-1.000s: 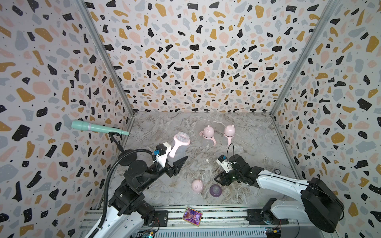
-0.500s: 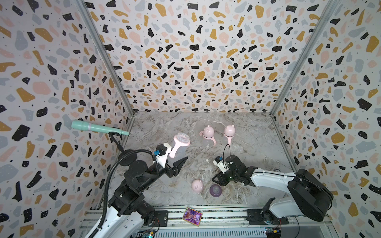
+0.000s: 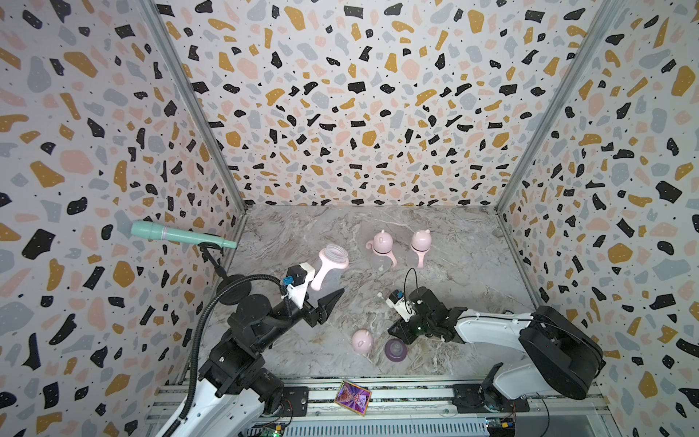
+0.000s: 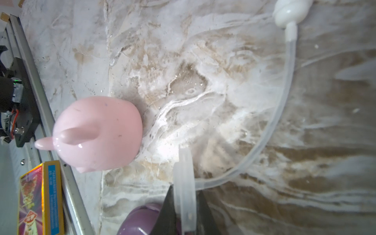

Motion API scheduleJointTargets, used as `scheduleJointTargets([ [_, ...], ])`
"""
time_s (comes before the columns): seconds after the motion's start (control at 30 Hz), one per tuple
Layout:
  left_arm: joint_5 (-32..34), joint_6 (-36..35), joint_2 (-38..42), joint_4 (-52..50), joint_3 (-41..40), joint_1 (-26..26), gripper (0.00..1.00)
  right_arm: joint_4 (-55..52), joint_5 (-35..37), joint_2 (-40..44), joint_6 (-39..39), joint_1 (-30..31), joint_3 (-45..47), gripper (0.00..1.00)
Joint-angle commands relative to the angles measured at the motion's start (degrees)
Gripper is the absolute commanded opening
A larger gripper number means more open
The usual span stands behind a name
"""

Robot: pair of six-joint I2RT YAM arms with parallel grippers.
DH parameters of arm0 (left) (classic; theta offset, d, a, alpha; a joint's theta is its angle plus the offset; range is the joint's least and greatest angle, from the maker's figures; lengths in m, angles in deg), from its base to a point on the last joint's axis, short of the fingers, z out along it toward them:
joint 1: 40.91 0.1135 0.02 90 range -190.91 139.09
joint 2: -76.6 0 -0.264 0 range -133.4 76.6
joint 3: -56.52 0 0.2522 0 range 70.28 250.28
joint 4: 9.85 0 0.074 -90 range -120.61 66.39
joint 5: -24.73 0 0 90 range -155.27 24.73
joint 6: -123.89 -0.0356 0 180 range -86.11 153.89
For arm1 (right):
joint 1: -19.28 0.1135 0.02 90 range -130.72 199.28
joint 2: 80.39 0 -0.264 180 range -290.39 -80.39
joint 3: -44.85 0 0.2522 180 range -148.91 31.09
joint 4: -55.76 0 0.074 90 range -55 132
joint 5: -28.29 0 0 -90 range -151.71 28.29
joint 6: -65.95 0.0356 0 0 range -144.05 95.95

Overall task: Assemble the baby bottles
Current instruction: Pick up the straw from the center of the board.

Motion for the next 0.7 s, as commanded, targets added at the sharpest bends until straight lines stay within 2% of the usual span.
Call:
scheduleJointTargets([
  [0.0,0.3,-0.1,0.5,4.0,0.5,0.3,0.30,-2.7,1.2,3.6,-0.4,0.4,-2.7,0.10],
  [0.2,-1.1,0.8,-0.3,8.4,-1.7,0.3,0.30,-9.0,1.7,8.6,-1.8,0.4,-7.3,0.04],
  [0.3,-2.5,0.0,-1.5,10.2,-3.3,0.3,0.31,-14.1,0.3,11.8,-2.4,0.3,-12.5,0.03],
  [0.47,-5.6,-2.8,-3.4,11.9,-5.6,0.3,0.31,-24.4,-3.2,15.4,-5.0,0.3,-25.5,0.00],
  [0.67,-9.3,-5.8,-2.5,15.7,-8.5,0.3,0.31,-33.2,-7.6,15.7,-8.2,0.9,-40.0,0.00],
])
